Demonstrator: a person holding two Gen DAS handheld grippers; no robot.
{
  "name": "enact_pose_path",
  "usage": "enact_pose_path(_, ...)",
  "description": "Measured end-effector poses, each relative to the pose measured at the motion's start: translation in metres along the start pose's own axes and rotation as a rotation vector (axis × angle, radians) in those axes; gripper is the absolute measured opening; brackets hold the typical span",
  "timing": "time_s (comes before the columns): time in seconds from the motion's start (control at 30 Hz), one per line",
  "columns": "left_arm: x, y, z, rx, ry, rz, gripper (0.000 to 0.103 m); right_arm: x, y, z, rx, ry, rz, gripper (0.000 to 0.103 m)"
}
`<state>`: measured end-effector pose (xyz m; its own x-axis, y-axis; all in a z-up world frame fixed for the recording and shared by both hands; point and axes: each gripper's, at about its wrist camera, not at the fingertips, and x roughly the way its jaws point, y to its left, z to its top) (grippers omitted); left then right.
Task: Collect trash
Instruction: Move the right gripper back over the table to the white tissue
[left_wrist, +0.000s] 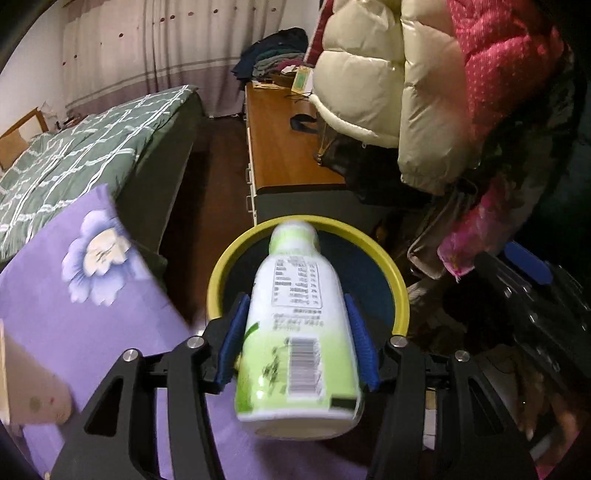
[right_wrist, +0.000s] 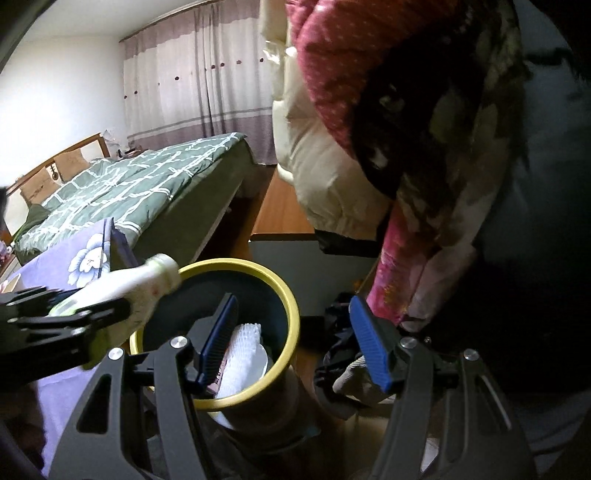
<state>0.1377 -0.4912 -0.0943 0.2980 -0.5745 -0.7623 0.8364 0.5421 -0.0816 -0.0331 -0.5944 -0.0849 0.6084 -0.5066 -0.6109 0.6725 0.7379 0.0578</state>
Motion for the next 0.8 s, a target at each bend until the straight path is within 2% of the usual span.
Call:
enact_pose_path(0.03,0.000,-0.001,0.003,0.000,-0.033,0.032,0.083,0.001,-0.002,0.000,0.004,0.000,0.000,0.060)
enact_pose_path(0.2,-0.037,0.011,0.004,-0.022,-0.135,0.077,0.084,0.002,0.000,0.000,0.005,0.000,0.021,0.060)
enact_pose_path(0.3,-0.083,0.029,-0.010,-0.043,-0.234,0.137,0.091,0.004,0.012,0.000,-0.005,0.002,0.048,0.060)
enact_pose_path(0.33,-0.104,0.040,-0.020,-0.060,-0.282,0.175,0.094,0.004,0.018,-0.001,-0.013,0.004,0.060,0.060)
enact_pose_path(0.4,-0.131,0.057,-0.036,-0.083,-0.327,0.223,0.095,0.007,0.032,-0.002,-0.029,0.014,0.095,0.060)
enact_pose_path(0.57,-0.193,0.116,-0.097,-0.181,-0.401,0.414,0.098,0.008,0.080,-0.006,-0.098,0.030,0.174,0.060)
enact_pose_path(0.63,-0.213,0.145,-0.126,-0.245,-0.411,0.502,0.098,0.008,0.101,-0.009,-0.124,0.037,0.207,0.060)
enact_pose_path(0.8,-0.248,0.213,-0.186,-0.385,-0.393,0.653,0.098,0.003,0.148,-0.014,-0.177,0.048,0.275,0.060)
